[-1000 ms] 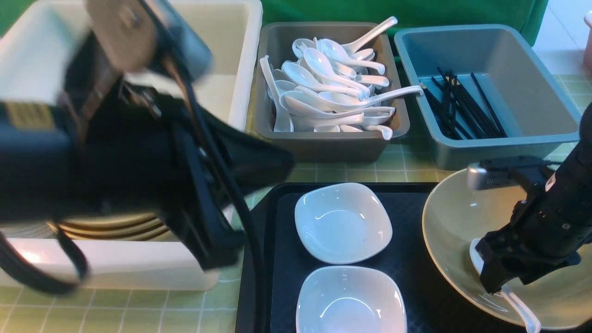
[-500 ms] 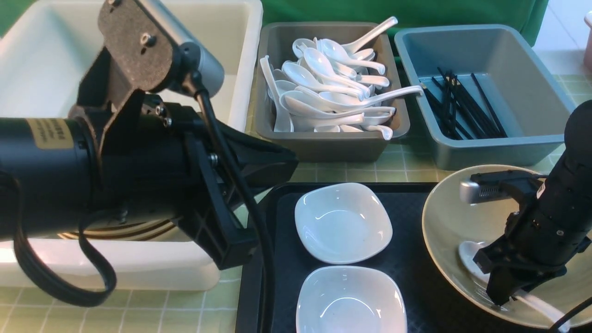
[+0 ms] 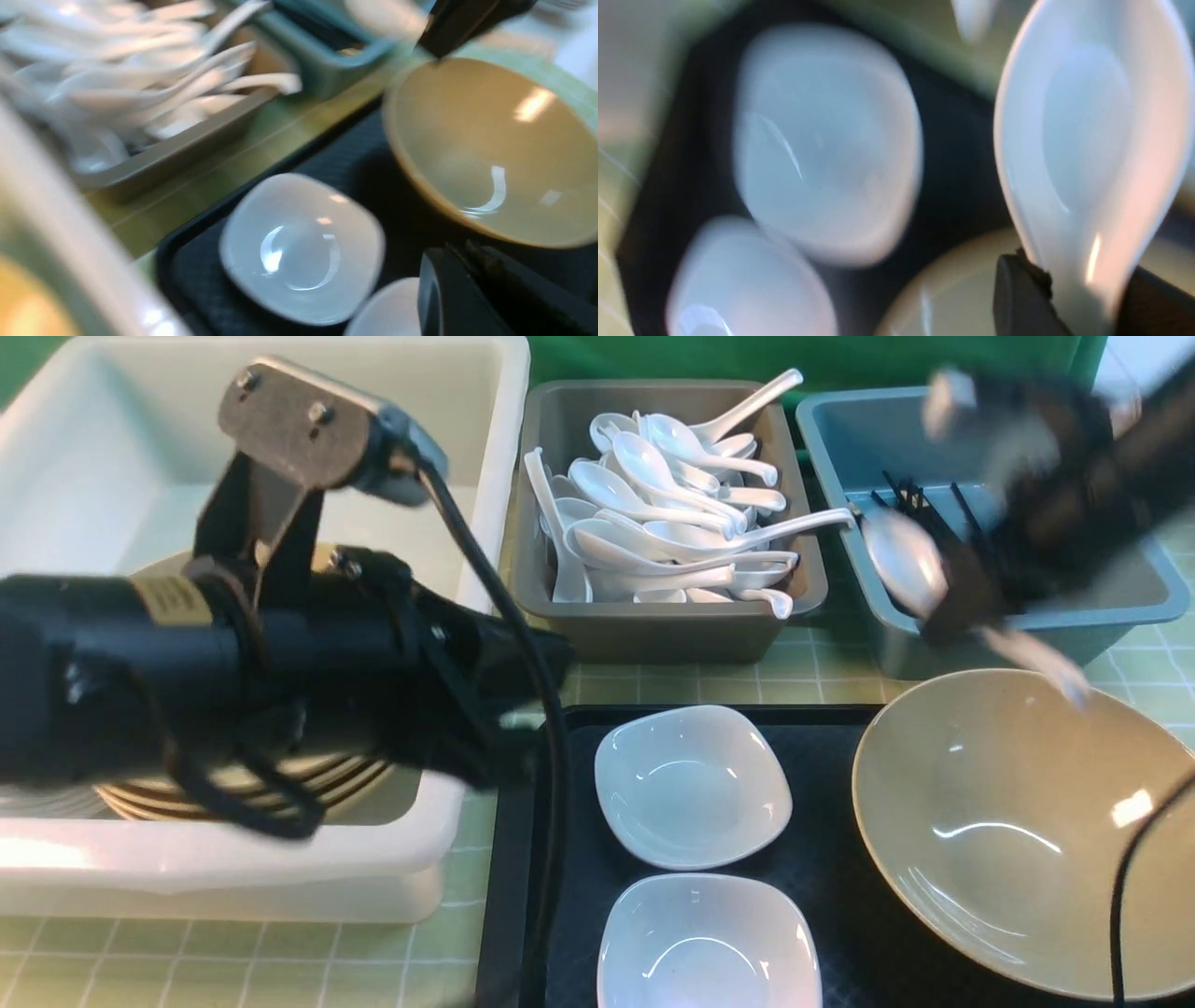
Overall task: On green table put chopsticks spoon bowls plates into blue grey white boxes.
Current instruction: 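Place the white spoon into the bin of spoons with the right gripper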
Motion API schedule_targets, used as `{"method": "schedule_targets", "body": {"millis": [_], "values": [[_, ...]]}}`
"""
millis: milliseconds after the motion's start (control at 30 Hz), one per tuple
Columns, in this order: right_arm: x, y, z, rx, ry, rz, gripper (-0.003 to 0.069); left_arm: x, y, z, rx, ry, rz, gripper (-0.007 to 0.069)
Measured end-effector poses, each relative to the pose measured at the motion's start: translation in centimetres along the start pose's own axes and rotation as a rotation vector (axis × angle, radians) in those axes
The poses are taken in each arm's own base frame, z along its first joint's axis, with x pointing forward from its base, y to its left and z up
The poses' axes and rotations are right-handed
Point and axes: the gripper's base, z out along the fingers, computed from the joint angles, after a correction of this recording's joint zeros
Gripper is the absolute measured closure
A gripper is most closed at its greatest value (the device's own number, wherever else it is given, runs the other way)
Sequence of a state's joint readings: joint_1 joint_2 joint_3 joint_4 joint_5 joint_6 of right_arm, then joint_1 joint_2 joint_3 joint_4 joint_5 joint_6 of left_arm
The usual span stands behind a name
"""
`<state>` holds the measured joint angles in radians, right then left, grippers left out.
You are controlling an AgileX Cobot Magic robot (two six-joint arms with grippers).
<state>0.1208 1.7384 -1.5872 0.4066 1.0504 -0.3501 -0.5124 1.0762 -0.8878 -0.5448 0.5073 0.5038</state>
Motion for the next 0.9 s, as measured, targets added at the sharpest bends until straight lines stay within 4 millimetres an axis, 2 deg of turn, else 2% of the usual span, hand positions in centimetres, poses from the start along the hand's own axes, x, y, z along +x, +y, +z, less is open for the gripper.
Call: {"method": "schedule_targets", "body": {"millis": [33,100,167,200,233,300,333,400,433,500,567,667,733,900], "values": [[-0.5,0.1,-0.3,-0.001,-0.019,-0.011,0.0457,0.0,0.1,0.0,-0.004,0.001,-0.004,0.0627],[-3.9,-0.3,0.3,-0.039,-0.087,-0.035,0.0457,-0.3,1.5,-0.2,-0.059,-0.013,-0.048,0.0627],[-5.8,-0.4,0.6,-0.062,-0.132,-0.046,0.0457,-0.4,2.1,-0.4,-0.081,-0.018,-0.063,0.0627],[-7.1,-0.8,1.9,-0.079,-0.146,-0.046,0.0457,-0.4,2.5,-0.5,-0.096,-0.020,-0.074,0.0627],[-7.3,-0.8,2.1,-0.083,-0.150,-0.047,0.0457,-0.4,2.6,-0.6,-0.101,-0.021,-0.077,0.0627],[-9.7,-0.8,4.3,-0.119,-0.199,-0.064,0.0457,-0.3,3.1,-0.6,-0.118,-0.022,-0.087,0.0627],[-9.9,-0.8,4.5,-0.119,-0.201,-0.066,0.0457,-0.3,3.1,-0.7,-0.119,-0.022,-0.086,0.0627],[-11.6,-0.8,7.8,-0.140,-0.227,-0.080,0.0457,-0.3,3.1,-0.6,-0.119,-0.020,-0.086,0.0627],[-11.7,-0.8,8.1,-0.140,-0.228,-0.080,0.0457,-0.3,3.1,-0.6,-0.119,-0.019,-0.086,0.0627],[-12.5,-0.9,10.7,-0.141,-0.251,-0.073,0.0457,-0.2,3.1,-0.6,-0.113,-0.007,-0.088,0.0627],[-13.1,-0.8,12.3,-0.133,-0.289,-0.071,0.0457,0.0,3.0,-0.5,-0.104,0.011,-0.089,0.0627],[-13.7,-0.5,13.3,-0.102,-0.350,-0.094,0.0447,0.2,3.0,-0.2,-0.090,0.043,-0.094,0.0627],[-13.9,-0.4,13.2,-0.093,-0.370,-0.100,0.0428,0.3,2.9,-0.2,-0.084,0.055,-0.098,0.0627],[-14.1,0.0,12.6,-0.081,-0.389,-0.130,0.0243,0.6,2.8,-0.1,-0.069,0.083,-0.111,0.0627]]}}
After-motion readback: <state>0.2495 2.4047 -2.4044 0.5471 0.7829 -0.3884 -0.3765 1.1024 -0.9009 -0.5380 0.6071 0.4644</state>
